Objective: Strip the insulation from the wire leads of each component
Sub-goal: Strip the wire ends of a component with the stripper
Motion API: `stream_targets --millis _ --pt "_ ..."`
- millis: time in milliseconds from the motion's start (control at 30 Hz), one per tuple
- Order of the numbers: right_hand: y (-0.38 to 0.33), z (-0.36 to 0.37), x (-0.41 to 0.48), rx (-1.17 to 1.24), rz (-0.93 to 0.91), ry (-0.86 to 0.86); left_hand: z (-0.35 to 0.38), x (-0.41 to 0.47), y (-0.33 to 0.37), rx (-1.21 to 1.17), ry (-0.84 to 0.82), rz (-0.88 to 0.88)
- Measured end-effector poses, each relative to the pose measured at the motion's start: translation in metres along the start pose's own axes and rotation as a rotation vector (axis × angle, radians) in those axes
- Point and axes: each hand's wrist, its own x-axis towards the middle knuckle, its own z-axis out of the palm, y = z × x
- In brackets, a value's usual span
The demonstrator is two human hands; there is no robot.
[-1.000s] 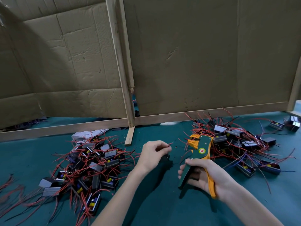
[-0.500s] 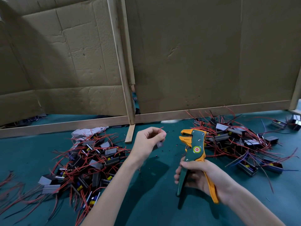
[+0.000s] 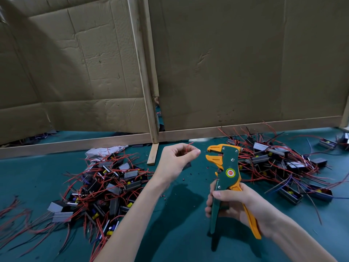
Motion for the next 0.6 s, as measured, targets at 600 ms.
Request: stream_targets --millis 600 --pt "0.003 0.013 -0.004 -0.110 0.109 0.172 -0.007 -0.002 0.010 0.084 -0.148 -0.048"
